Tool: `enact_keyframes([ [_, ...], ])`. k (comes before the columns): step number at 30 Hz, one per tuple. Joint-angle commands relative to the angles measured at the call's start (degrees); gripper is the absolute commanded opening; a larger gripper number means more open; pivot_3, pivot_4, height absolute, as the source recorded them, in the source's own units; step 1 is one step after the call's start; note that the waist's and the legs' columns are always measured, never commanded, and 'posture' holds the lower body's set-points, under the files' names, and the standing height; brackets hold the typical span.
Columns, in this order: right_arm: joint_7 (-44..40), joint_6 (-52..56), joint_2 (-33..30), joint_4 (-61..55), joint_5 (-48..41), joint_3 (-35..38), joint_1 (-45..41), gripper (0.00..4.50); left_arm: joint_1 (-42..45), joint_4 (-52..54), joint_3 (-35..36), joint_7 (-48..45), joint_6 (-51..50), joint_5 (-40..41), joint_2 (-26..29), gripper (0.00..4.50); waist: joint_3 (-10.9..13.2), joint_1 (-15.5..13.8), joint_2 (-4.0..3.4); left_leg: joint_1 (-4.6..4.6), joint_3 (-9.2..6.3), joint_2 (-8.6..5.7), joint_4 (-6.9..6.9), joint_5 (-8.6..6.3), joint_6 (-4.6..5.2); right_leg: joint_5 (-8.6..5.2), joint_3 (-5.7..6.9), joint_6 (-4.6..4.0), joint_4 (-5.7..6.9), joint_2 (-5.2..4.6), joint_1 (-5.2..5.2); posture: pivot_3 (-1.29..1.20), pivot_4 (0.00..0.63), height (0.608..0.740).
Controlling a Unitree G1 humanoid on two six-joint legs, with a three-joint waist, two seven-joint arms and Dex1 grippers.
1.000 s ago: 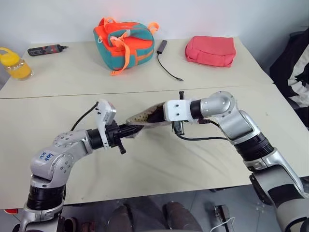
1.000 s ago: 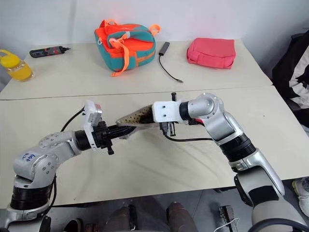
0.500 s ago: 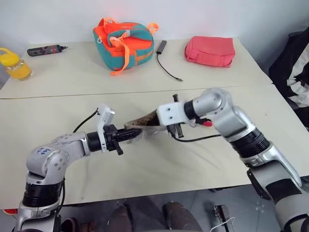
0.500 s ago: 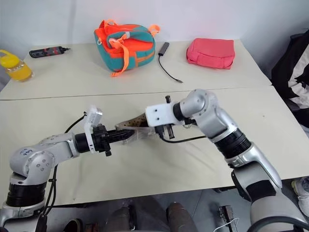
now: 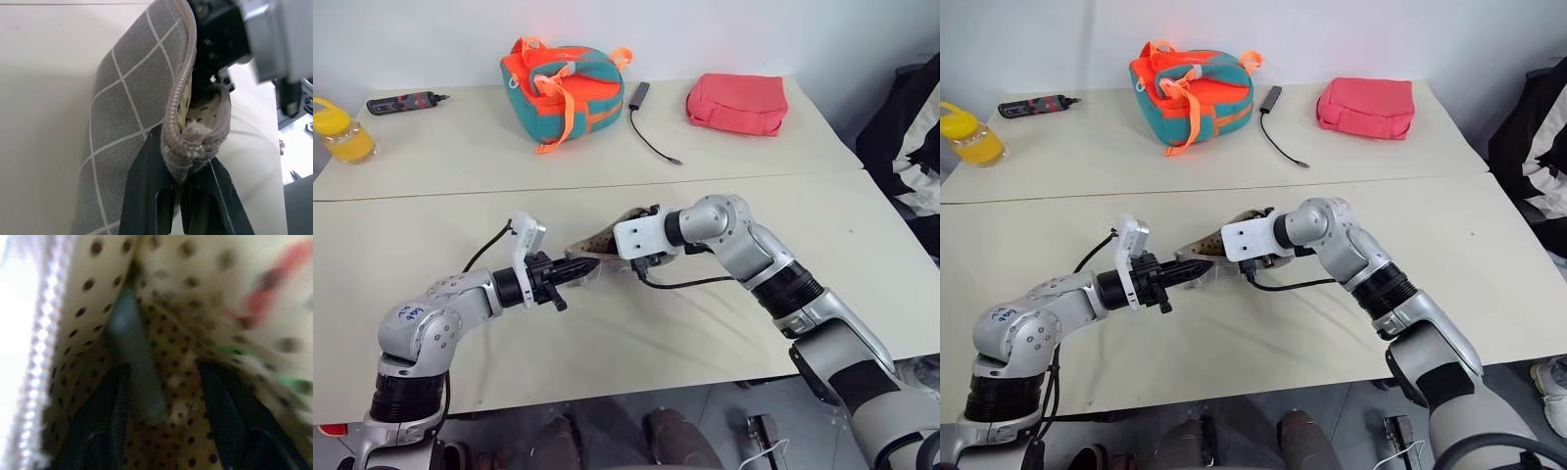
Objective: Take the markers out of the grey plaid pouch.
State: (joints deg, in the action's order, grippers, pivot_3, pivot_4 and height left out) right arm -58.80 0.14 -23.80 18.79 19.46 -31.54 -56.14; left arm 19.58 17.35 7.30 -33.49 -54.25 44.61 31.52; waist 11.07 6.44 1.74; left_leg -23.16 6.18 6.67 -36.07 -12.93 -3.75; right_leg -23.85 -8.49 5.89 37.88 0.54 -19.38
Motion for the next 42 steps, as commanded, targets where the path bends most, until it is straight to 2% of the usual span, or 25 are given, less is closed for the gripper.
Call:
enact_keyframes([
  [1,1.36,-1.61,0.47,3.30,1.92,-0.68,0.73,2.14,0.09,0.87,0.35,-0.33,1.53,-0.33,-0.16,0.00,0.00,0.08,0.00,0.00,0.00,0.00,0.00,0.00,0.00,0.00,-0.01,0.00,0.00,0.00,0.00,0.00,0.150,0.740],
  [10,1.81,-3.08,2.15,9.45,3.89,-1.72,2.50,2.14,0.07,2.03,-0.07,-0.03,1.79,-0.18,-0.61,0.00,-0.01,0.19,0.00,0.07,0.00,0.01,0.00,0.00,0.00,0.00,0.00,0.00,0.03,0.01,0.05,0.00,0.150,0.740],
  [13,1.61,-3.58,2.59,10.80,3.83,-1.78,2.80,1.52,-0.18,2.25,0.23,0.13,1.85,0.11,-0.88,0.00,-0.01,0.24,0.01,0.12,-0.02,0.01,0.01,0.00,0.00,0.00,0.01,0.00,0.03,0.01,0.13,0.00,0.150,0.740],
  [16,2.01,-4.25,2.32,11.24,4.35,-1.55,2.72,0.59,-0.33,2.33,0.57,0.48,1.88,0.19,-1.26,0.00,-0.02,0.29,0.01,0.15,-0.03,0.02,-0.01,0.00,0.00,0.00,0.01,0.00,0.05,0.03,0.19,0.00,0.150,0.740],
  [17,1.87,-4.44,2.07,10.86,4.37,-1.26,2.69,0.48,-0.38,2.35,0.59,0.57,1.99,0.09,-1.25,0.00,-0.01,0.26,0.02,0.22,-0.04,0.02,-0.01,0.00,0.00,0.00,0.01,0.00,0.04,0.03,0.28,0.00,0.150,0.740],
  [20,-0.03,-3.55,0.67,7.14,2.82,0.78,3.03,0.48,-0.63,2.41,0.94,0.85,2.16,0.13,-1.31,0.00,-0.01,0.06,0.02,0.73,-0.04,0.00,0.10,-0.05,-0.05,0.00,0.04,0.00,-0.13,0.01,0.85,0.00,0.150,0.740],
  [23,-2.96,-1.51,-0.82,1.68,-0.57,3.53,3.84,0.48,-0.78,2.33,1.72,1.12,2.23,0.13,-1.09,0.00,-0.01,-0.14,0.02,0.79,-0.07,-0.01,0.16,-0.08,-0.06,-0.01,0.06,0.00,-0.17,0.01,0.92,0.00,0.150,0.740],
  [29,-10.10,11.81,-2.39,-13.81,-14.83,13.39,5.21,0.48,-0.01,1.01,2.58,1.69,3.71,-1.35,-0.61,0.00,0.03,-0.42,0.02,0.72,-0.11,0.00,0.20,-0.14,-0.14,-0.01,0.12,0.01,-0.25,0.01,0.85,0.00,0.150,0.740],
  [37,-9.48,20.57,-3.95,-20.87,-22.08,19.33,3.09,0.48,1.11,0.56,0.47,1.65,7.63,-4.93,0.70,0.00,0.03,-0.45,0.03,0.72,-0.06,-0.02,0.49,-0.18,-0.17,-0.02,0.10,0.01,-0.48,-0.01,0.85,0.00,0.150,0.740],
  [42,-11.21,25.04,-5.17,-25.25,-27.87,21.74,3.02,0.48,4.08,-2.61,1.80,4.25,16.57,-12.05,0.57,0.00,0.06,-0.81,0.04,0.63,0.01,-0.01,0.51,-0.18,-0.16,-0.02,0.09,0.01,-0.55,-0.01,0.78,0.00,0.150,0.740],
])
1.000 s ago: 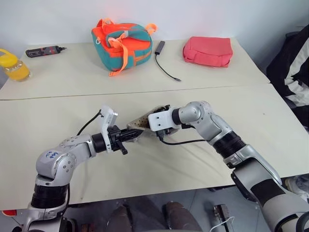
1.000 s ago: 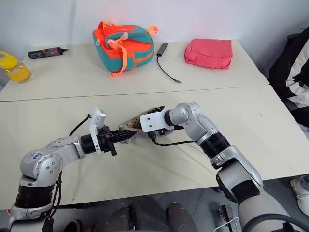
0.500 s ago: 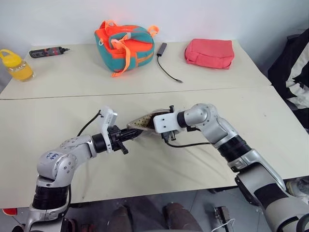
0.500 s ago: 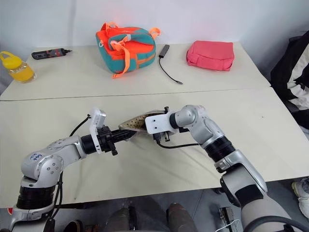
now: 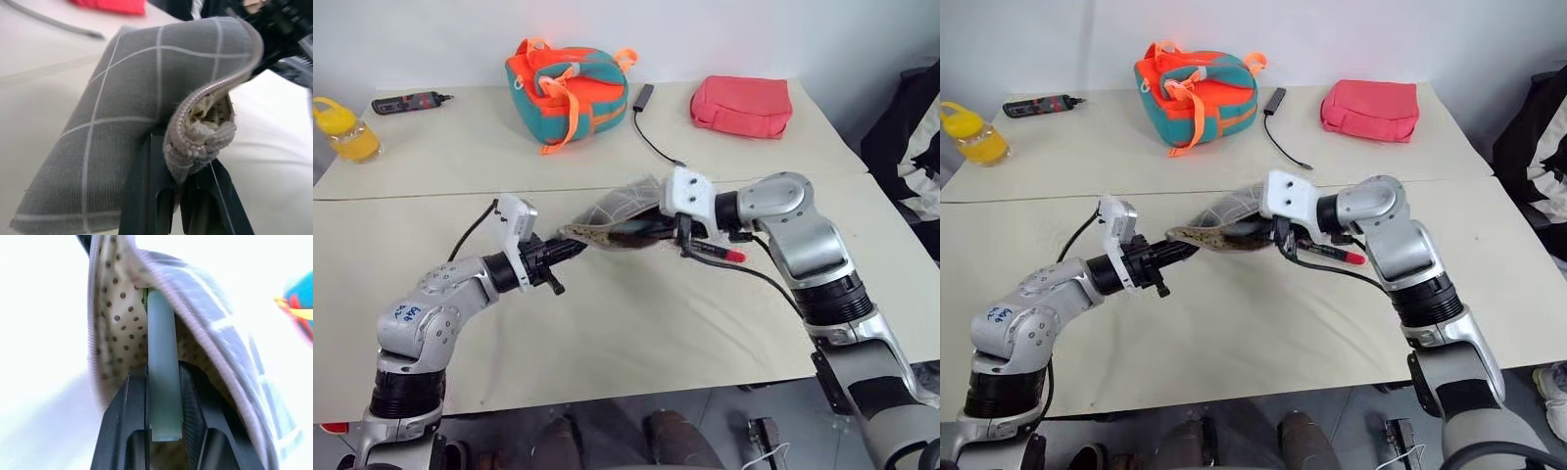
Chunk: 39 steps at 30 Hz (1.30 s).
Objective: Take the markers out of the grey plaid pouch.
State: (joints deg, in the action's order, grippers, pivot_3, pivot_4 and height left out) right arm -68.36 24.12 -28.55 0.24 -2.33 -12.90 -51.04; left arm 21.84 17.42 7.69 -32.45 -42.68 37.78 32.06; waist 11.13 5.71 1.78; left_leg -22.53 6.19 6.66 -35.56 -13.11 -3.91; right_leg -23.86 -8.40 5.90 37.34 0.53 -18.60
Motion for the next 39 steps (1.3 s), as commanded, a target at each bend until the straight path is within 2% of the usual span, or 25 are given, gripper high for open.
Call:
enact_keyframes([
  [1,-1.77,1.33,-0.90,-7.08,-6.31,3.14,-2.00,0.48,2.55,-3.79,1.95,3.98,7.04,-6.86,0.17,0.00,0.00,-0.12,0.00,-0.01,0.01,0.00,0.01,0.00,0.00,0.00,0.00,0.00,-0.01,0.00,-0.01,0.00,0.150,0.740],
  [9,2.07,-8.20,-4.69,1.01,0.52,0.55,-0.80,0.48,3.11,-8.60,6.73,5.49,11.80,-10.48,1.48,0.00,0.03,0.31,0.05,-0.03,0.63,0.02,0.08,-0.02,0.03,-0.01,-0.11,0.00,-0.11,-0.04,-0.10,0.00,0.150,0.740],
  [13,2.17,-8.14,-4.07,1.13,-1.52,1.17,0.21,0.48,1.27,-9.02,7.98,7.38,15.77,-14.64,2.41,0.00,0.04,0.05,0.06,-0.05,0.65,0.02,0.08,-0.03,0.03,-0.01,-0.11,0.00,-0.26,-0.06,-0.12,0.00,0.150,0.740],
  [17,3.76,-11.71,-4.35,1.29,-0.61,0.91,4.81,0.48,-5.66,-7.99,6.49,5.07,26.07,-24.15,8.64,0.00,0.03,0.49,0.07,-0.10,0.68,0.07,0.35,-0.05,-0.01,-0.01,-0.12,0.00,-0.28,-0.05,-0.32,0.00,0.150,0.740],
  [20,11.46,-20.13,-3.57,4.26,4.54,0.40,9.29,0.48,-11.35,-8.80,6.08,5.01,35.57,-32.96,14.36,0.00,0.04,0.57,0.07,-0.17,0.70,0.08,0.46,-0.08,-0.06,-0.01,-0.13,0.00,-0.37,-0.07,-0.43,0.00,0.150,0.740],
  [23,18.10,-26.44,-3.41,6.38,8.21,0.69,14.21,0.48,-15.11,-9.22,5.64,6.85,41.73,-39.90,17.49,0.00,0.04,0.62,0.07,-0.63,0.73,0.08,0.40,-0.07,-0.05,-0.01,-0.25,0.00,-0.31,-0.09,-0.99,0.00,0.150,0.740],
  [26,23.69,-33.74,-4.30,6.72,13.19,-0.68,19.77,0.48,-17.64,-9.16,5.13,8.99,43.26,-43.33,16.51,0.00,0.04,0.46,0.07,-0.63,0.90,0.06,0.39,-0.08,-0.04,-0.01,-0.27,0.00,-0.31,-0.14,-0.97,0.00,0.150,0.740],
  [29,25.72,-35.35,-2.89,6.98,13.42,-0.86,22.76,0.48,-18.67,-9.19,4.81,8.36,41.69,-40.86,12.81,0.00,0.04,0.48,0.05,-0.62,0.98,0.07,0.44,-0.08,-0.03,-0.01,-0.29,0.00,-0.24,-0.12,-0.95,0.00,0.150,0.740],
  [30,26.24,-34.91,-1.94,6.93,12.16,-0.19,23.13,0.48,-18.90,-8.92,4.74,7.65,41.38,-39.97,11.90,0.58,0.04,0.48,0.06,-0.62,0.98,0.07,0.39,-0.08,-0.03,-0.02,-0.28,0.01,-0.17,-0.09,-0.95,0.00,0.150,0.740],
  [32,26.38,-34.48,-1.31,6.91,11.27,0.25,23.22,1.21,-18.96,-8.54,4.66,6.80,41.33,-39.53,10.80,1.02,0.05,0.65,0.08,-0.59,0.98,0.12,0.23,-0.08,-0.03,-0.02,-0.27,0.01,0.04,-0.04,-0.95,0.00,0.150,0.740],
  [34,26.13,-33.57,-0.81,6.58,9.98,1.03,23.04,1.84,-19.01,-8.32,4.69,5.85,41.10,-38.90,10.29,1.68,0.05,0.65,0.07,-0.57,0.99,0.14,0.08,-0.04,-0.01,-0.03,-0.27,-0.01,0.19,-0.01,-0.97,0.00,0.150,0.740],
  [38,20.21,-28.68,-1.07,3.25,2.64,1.99,24.38,3.20,-20.58,-6.90,6.73,1.87,39.13,-32.58,8.92,2.90,0.04,0.55,0.07,-0.53,0.97,0.11,-0.10,0.00,0.04,-0.03,-0.25,-0.02,0.31,-0.05,-0.87,0.00,0.150,0.740],
  [39,18.78,-27.25,-1.27,2.24,0.80,2.10,24.94,3.58,-21.42,-5.53,7.66,0.17,37.20,-28.75,8.13,3.25,0.04,0.50,0.07,-0.53,0.95,0.11,-0.12,-0.01,0.05,-0.03,-0.24,-0.01,0.31,-0.06,-0.86,0.00,0.150,0.740],
])
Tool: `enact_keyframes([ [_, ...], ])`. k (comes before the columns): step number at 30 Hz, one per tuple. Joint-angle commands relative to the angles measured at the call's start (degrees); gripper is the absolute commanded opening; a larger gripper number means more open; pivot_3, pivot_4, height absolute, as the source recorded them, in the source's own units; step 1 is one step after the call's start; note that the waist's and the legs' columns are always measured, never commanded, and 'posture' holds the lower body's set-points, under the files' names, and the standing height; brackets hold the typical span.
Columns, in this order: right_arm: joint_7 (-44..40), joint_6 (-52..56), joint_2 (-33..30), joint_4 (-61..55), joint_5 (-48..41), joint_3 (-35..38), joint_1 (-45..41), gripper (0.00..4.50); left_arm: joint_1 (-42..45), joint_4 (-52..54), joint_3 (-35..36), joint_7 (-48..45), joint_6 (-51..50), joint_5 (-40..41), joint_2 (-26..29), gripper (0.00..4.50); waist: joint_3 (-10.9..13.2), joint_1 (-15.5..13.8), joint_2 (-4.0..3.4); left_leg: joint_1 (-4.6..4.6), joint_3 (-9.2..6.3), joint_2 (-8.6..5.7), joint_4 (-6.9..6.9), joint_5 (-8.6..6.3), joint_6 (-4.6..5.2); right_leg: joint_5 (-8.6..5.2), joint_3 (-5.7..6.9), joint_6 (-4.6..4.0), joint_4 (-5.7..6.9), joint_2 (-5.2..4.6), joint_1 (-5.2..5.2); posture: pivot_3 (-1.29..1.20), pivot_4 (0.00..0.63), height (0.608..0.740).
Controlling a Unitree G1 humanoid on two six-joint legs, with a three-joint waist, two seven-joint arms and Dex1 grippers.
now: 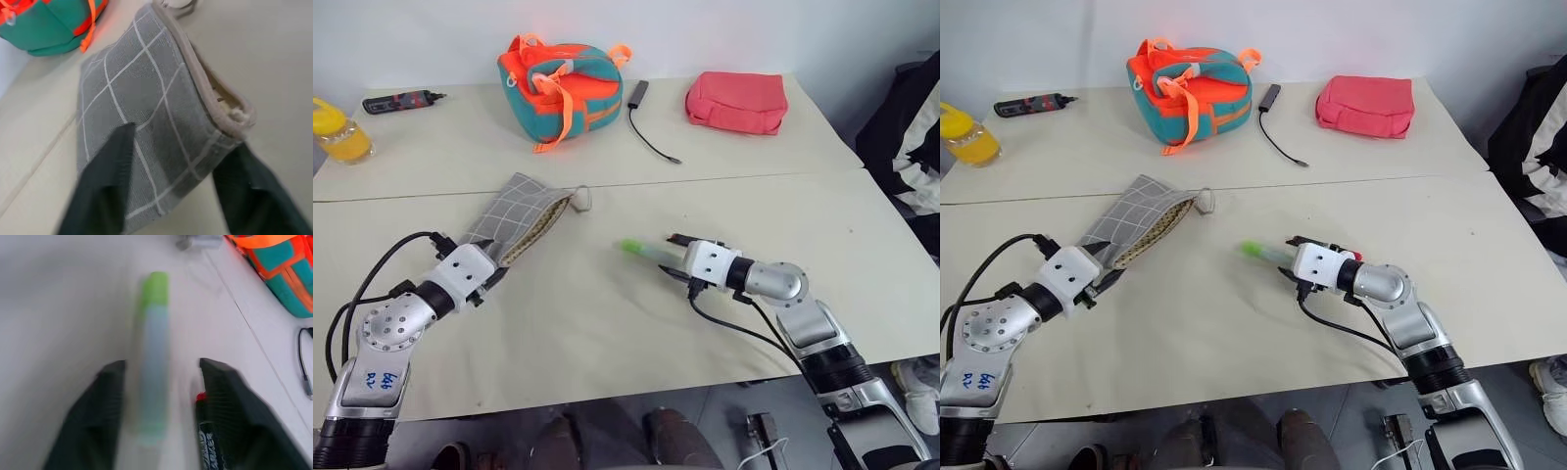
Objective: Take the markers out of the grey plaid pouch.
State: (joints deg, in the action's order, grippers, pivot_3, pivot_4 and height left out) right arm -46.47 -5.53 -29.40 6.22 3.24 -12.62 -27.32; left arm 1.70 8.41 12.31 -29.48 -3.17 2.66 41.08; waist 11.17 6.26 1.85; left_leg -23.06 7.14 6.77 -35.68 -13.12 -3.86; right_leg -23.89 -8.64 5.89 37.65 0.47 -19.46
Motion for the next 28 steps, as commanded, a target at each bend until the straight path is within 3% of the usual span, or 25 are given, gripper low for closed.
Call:
enact_keyframes([
  [1,-4.08,3.96,-0.40,-4.70,-6.57,2.16,1.70,3.84,-2.18,5.34,4.04,-4.41,-4.81,10.84,-1.85,3.51,0.00,-0.08,0.00,0.00,-0.03,0.00,0.00,0.00,0.00,0.00,0.03,0.00,0.02,0.00,0.00,0.00,0.150,0.740],
  [3,-5.43,7.47,0.02,-7.01,-10.71,3.39,2.56,4.47,-3.97,8.93,6.21,-6.05,-8.94,17.65,-3.58,4.08,0.00,-0.17,0.00,-0.02,-0.13,0.00,0.02,-0.02,-0.01,0.00,0.12,0.01,0.07,-0.03,-0.01,0.00,0.150,0.740],
  [4,-6.53,10.66,0.17,-9.03,-14.05,4.16,3.18,4.50,-5.17,10.31,7.39,-6.27,-10.43,19.44,-3.93,4.41,0.00,-0.22,0.00,-0.03,-0.17,0.01,0.03,-0.04,-0.02,0.00,0.15,0.01,0.10,-0.03,-0.02,0.00,0.150,0.740],
  [7,-8.69,19.04,0.10,-14.41,-23.02,6.78,5.51,4.50,-9.12,13.91,11.29,-7.96,-16.27,27.64,-4.66,4.49,0.00,-0.19,0.00,-0.05,-0.31,0.03,0.05,-0.04,-0.03,0.00,0.25,0.01,0.11,0.02,-0.01,0.00,0.150,0.740],
  [12,-9.14,23.23,-1.04,-19.23,-28.59,10.37,10.96,4.50,-13.16,16.54,18.27,-4.51,-20.04,33.75,-7.33,4.49,0.00,-0.24,0.01,-0.06,-0.44,-0.02,-0.01,-0.06,0.00,-0.01,0.31,0.01,0.01,-0.02,0.14,0.00,0.150,0.740],
  [21,-14.21,17.42,-5.24,-18.21,-25.73,9.54,19.25,4.50,-18.76,7.87,24.96,-0.29,-11.18,28.16,-13.13,4.49,0.00,-0.62,0.04,-0.06,-0.34,-0.06,-0.20,-0.15,0.16,-0.02,0.24,-0.02,-0.26,-0.01,0.30,0.00,0.150,0.740],
  [28,-15.60,18.08,-5.66,-18.98,-26.42,9.14,20.17,4.50,-17.91,5.89,27.00,-0.24,-8.11,27.96,-12.45,4.49,-0.02,-0.95,0.09,-0.05,-0.38,-0.06,-0.27,-0.17,0.19,-0.04,0.29,-0.06,-0.30,-0.02,0.42,0.00,0.150,0.740],
])
